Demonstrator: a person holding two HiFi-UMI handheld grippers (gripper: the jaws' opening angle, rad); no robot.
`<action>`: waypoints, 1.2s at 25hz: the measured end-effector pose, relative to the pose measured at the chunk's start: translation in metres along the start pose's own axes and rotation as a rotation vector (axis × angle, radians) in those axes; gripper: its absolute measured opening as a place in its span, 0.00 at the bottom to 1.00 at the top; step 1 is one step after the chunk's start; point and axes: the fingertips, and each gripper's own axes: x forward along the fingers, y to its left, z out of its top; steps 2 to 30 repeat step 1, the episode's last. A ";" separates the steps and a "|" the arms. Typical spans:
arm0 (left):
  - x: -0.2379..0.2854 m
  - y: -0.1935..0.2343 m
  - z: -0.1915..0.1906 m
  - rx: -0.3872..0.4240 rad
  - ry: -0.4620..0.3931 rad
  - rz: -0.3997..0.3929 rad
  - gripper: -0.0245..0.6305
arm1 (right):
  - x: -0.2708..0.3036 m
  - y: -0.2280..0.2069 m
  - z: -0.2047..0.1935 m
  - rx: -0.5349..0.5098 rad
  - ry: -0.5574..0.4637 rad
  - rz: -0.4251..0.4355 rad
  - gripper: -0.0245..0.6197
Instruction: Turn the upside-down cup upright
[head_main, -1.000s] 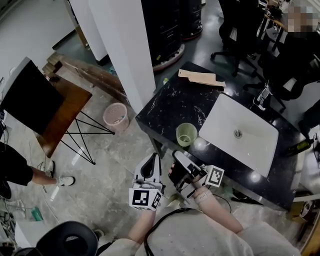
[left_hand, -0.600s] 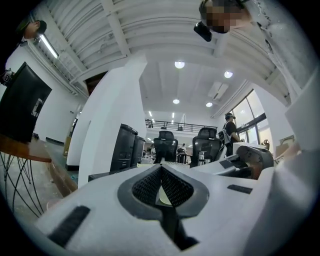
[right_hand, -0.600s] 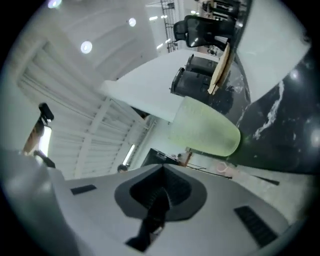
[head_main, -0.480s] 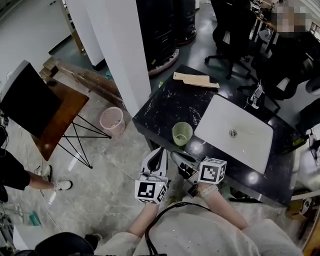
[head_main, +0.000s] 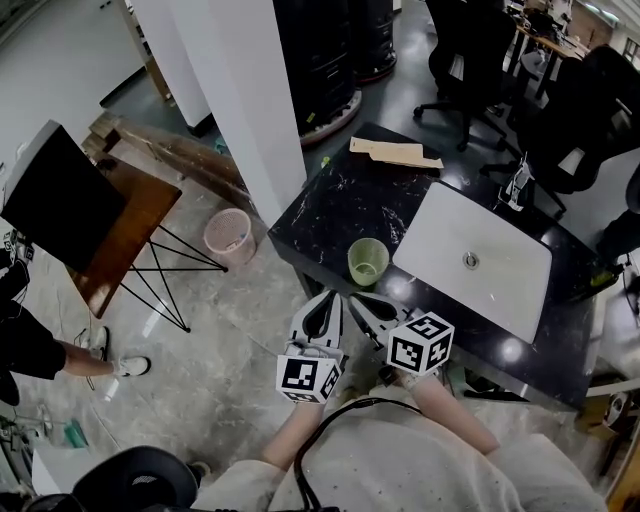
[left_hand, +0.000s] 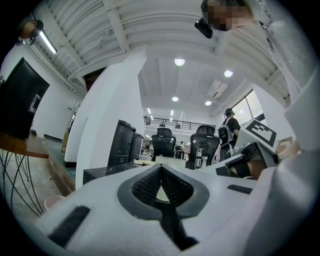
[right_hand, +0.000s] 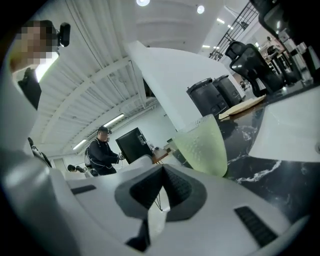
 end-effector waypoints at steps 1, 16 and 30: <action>0.001 -0.001 0.000 -0.001 0.002 -0.002 0.05 | -0.001 -0.001 0.000 -0.015 0.002 -0.010 0.05; 0.001 -0.001 0.000 -0.001 0.002 -0.002 0.05 | -0.001 -0.001 0.000 -0.015 0.002 -0.010 0.05; 0.001 -0.001 0.000 -0.001 0.002 -0.002 0.05 | -0.001 -0.001 0.000 -0.015 0.002 -0.010 0.05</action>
